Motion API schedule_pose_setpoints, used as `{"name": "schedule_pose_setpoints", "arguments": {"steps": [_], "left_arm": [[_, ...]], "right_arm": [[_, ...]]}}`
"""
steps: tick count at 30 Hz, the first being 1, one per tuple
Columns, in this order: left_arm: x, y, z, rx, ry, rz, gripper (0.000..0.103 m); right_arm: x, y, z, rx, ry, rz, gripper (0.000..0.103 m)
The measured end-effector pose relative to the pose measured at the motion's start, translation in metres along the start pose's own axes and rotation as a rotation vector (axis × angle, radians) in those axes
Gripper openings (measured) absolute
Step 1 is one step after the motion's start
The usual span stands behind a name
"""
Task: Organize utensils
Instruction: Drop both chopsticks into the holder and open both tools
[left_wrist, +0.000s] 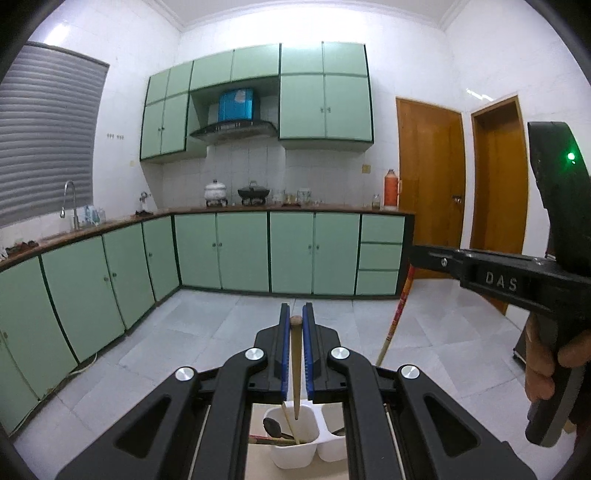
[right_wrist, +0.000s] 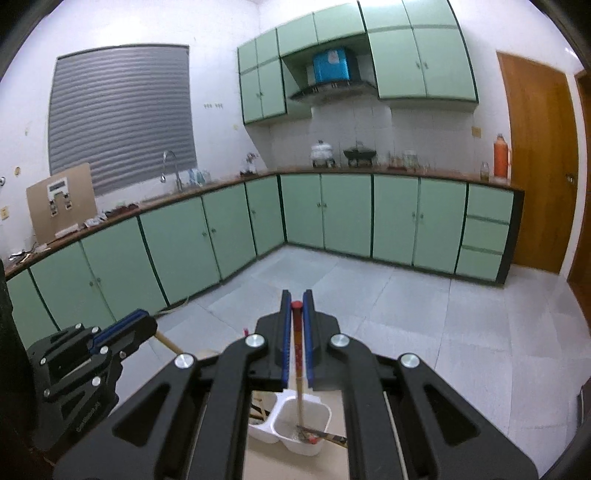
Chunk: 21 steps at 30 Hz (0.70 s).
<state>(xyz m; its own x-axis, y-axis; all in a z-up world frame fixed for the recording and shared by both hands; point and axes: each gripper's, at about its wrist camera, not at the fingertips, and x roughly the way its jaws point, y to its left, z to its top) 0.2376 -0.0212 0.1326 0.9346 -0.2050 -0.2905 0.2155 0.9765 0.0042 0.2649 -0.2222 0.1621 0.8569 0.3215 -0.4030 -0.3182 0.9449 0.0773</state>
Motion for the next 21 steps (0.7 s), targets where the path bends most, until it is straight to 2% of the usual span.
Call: {"name": "schedule_pose_setpoints", "arguments": {"steps": [4, 8, 10, 14, 17, 20, 21], "left_arm": [[0.031, 0.005, -0.017, -0.007, 0.066, -0.004, 0.007], [0.050, 0.012, -0.035, -0.021, 0.127, 0.005, 0.009], [0.053, 0.017, -0.040, -0.030, 0.143, 0.008, 0.020], [0.048, 0.023, -0.040, -0.051, 0.142, 0.013, 0.029], [0.039, 0.027, -0.038, -0.057, 0.124, 0.021, 0.043], [0.024, 0.028, -0.038, -0.057, 0.099, 0.025, 0.054], [0.019, 0.028, -0.039, -0.060, 0.093, 0.024, 0.058]], "right_arm": [[0.027, -0.008, -0.028, 0.035, 0.077, 0.008, 0.006], [0.038, -0.013, -0.046, 0.068, 0.116, 0.009, 0.013], [0.035, -0.014, -0.050, 0.080, 0.111, 0.004, 0.020], [0.021, -0.016, -0.053, 0.089, 0.083, -0.012, 0.026], [0.006, -0.021, -0.056, 0.104, 0.058, -0.022, 0.036], [-0.014, -0.022, -0.063, 0.113, 0.030, -0.042, 0.049], [-0.019, -0.022, -0.065, 0.114, 0.025, -0.049, 0.057]]}}
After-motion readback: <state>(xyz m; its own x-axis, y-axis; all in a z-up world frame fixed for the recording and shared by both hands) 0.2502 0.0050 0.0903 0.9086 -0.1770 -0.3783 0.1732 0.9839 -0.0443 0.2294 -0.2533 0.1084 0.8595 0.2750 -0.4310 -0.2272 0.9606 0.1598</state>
